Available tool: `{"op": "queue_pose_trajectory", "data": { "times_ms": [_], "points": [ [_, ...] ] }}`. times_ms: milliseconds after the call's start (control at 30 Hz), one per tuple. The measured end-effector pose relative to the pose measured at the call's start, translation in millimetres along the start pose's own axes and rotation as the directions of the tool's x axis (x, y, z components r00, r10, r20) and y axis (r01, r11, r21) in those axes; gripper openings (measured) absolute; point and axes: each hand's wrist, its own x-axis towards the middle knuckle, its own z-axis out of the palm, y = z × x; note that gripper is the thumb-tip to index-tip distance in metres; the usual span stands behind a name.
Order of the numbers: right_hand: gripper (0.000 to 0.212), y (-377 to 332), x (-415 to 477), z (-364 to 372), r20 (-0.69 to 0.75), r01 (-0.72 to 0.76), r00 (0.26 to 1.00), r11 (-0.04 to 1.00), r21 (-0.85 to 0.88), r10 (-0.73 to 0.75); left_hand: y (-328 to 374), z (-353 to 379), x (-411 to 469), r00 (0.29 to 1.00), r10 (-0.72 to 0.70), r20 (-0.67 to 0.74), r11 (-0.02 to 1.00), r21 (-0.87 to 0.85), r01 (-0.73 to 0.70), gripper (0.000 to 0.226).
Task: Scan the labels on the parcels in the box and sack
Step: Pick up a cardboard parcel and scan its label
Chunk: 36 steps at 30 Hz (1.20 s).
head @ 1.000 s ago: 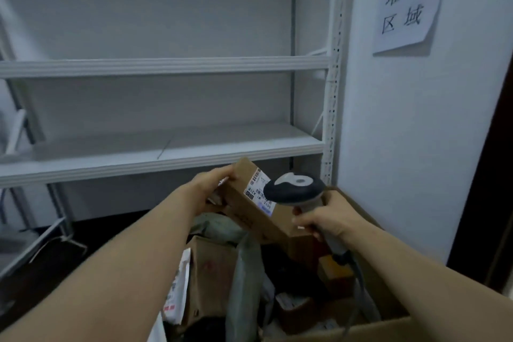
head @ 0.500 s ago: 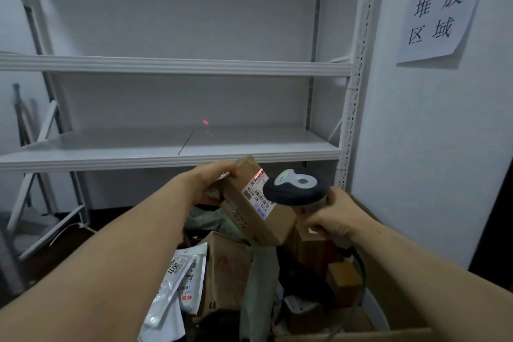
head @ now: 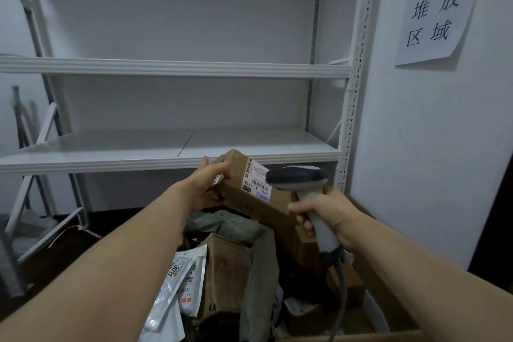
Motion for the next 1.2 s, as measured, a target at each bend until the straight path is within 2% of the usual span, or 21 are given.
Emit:
{"op": "queue_pose_trajectory", "data": {
  "times_ms": [33,100,167,300,567,633,933,1067,1133,1200],
  "points": [
    [0.010,0.0,0.3,0.3,0.001,-0.042,0.999,0.997,0.065,0.042,-1.2,-0.5,-0.3,1.000,0.009,0.003,0.999,-0.033,-0.008,0.080],
    [0.008,-0.8,0.5,-0.2,0.018,-0.116,0.993,0.981,0.156,0.115,-3.3,-1.7,0.2,1.000,0.015,0.007,0.998,-0.067,-0.014,0.091],
    [0.008,-1.6,1.6,-0.4,0.038,-0.170,0.985,0.967,0.189,0.165,-4.7,-4.0,3.2,1.000,0.007,-0.003,0.996,-0.094,-0.007,0.105],
    [0.008,-2.1,3.7,-0.5,0.074,-0.230,0.973,0.949,0.216,0.219,-6.0,-1.6,4.9,1.000,0.017,-0.015,0.990,-0.139,-0.018,0.107],
    [0.006,-4.4,5.3,0.6,0.070,-0.244,0.970,0.951,0.192,0.234,-7.8,5.9,3.2,0.998,0.023,-0.066,0.989,-0.146,-0.032,0.065],
    [0.006,-4.5,5.7,1.6,0.063,-0.245,0.970,0.950,0.196,0.237,-8.5,5.4,4.0,0.997,0.020,-0.071,0.991,-0.133,-0.029,0.063],
    [0.007,2.4,14.0,4.3,0.068,-0.245,0.969,0.947,0.210,0.236,-15.0,1.5,5.9,0.993,0.017,-0.115,0.994,-0.105,-0.029,0.090],
    [0.013,13.1,25.4,12.1,0.005,-0.241,0.969,0.940,0.241,0.247,-17.7,-12.6,1.2,0.964,-0.015,-0.266,0.995,-0.098,-0.012,0.108],
    [0.015,26.1,37.2,16.1,-0.038,-0.272,0.956,0.928,0.256,0.290,-26.7,-32.9,5.3,0.928,-0.047,-0.371,0.999,-0.008,0.047,0.135],
    [0.015,42.9,51.7,23.5,-0.052,-0.317,0.938,0.910,0.267,0.342,-47.1,-56.1,21.5,0.877,-0.051,-0.478,0.988,0.102,0.113,0.147]
  ]
}}
